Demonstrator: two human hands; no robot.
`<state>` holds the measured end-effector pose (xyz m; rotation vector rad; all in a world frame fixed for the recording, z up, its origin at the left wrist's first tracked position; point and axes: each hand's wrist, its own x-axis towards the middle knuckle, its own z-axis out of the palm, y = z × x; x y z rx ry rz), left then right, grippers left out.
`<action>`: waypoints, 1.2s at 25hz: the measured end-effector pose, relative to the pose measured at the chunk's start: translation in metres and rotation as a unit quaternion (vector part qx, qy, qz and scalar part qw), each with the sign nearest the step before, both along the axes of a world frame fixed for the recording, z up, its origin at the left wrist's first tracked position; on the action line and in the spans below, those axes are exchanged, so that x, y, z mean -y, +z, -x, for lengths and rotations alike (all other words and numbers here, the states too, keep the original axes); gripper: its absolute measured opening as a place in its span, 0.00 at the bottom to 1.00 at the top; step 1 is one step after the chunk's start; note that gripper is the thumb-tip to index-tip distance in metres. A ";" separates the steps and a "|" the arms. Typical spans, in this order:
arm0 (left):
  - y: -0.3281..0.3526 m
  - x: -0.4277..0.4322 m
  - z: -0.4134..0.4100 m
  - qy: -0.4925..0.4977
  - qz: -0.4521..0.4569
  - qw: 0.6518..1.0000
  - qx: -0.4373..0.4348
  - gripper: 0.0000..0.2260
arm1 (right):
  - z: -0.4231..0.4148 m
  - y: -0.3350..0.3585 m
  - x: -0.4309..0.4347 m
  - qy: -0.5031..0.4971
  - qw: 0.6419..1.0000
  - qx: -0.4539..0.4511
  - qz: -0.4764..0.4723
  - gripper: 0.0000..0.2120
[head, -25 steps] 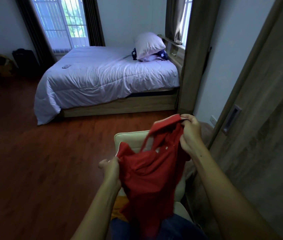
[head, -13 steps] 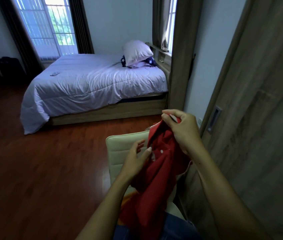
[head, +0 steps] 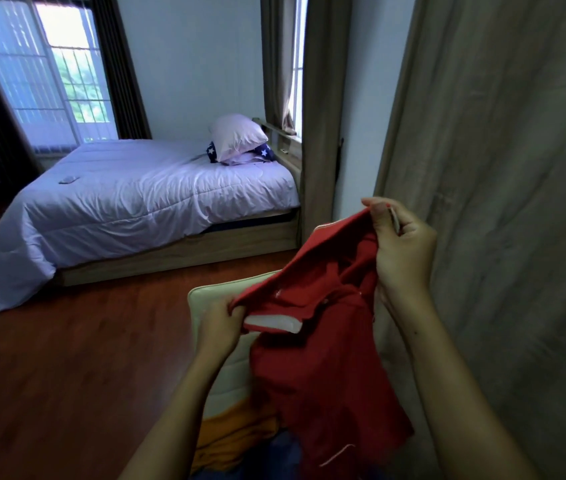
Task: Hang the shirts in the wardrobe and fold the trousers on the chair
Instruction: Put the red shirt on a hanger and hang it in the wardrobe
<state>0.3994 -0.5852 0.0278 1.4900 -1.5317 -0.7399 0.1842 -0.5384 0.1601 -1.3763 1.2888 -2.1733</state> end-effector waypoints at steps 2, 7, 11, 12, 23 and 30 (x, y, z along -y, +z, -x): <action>0.023 -0.005 -0.006 -0.004 0.021 0.997 -0.074 0.10 | 0.004 0.003 -0.012 -0.026 1.000 -0.001 0.004 0.06; 0.108 -0.039 0.018 -0.062 0.048 0.963 -0.257 0.11 | 0.019 0.011 -0.051 -0.094 0.981 -0.142 -0.092 0.12; 0.158 -0.071 0.047 -0.128 0.041 0.954 -0.266 0.05 | 0.024 0.005 -0.096 -0.206 0.883 -0.359 -0.224 0.12; 0.164 -0.077 0.050 -0.137 0.034 0.958 -0.248 0.04 | 0.024 0.005 -0.111 -0.238 0.868 -0.365 -0.237 0.11; 0.126 -0.130 0.065 -0.275 0.058 0.958 0.049 0.06 | 0.050 0.026 -0.271 -0.425 0.880 -0.170 -0.124 0.11; 0.155 -0.199 0.146 -0.195 0.180 0.964 -0.014 0.07 | 0.090 0.044 -0.360 -0.464 0.876 -0.094 -0.088 0.12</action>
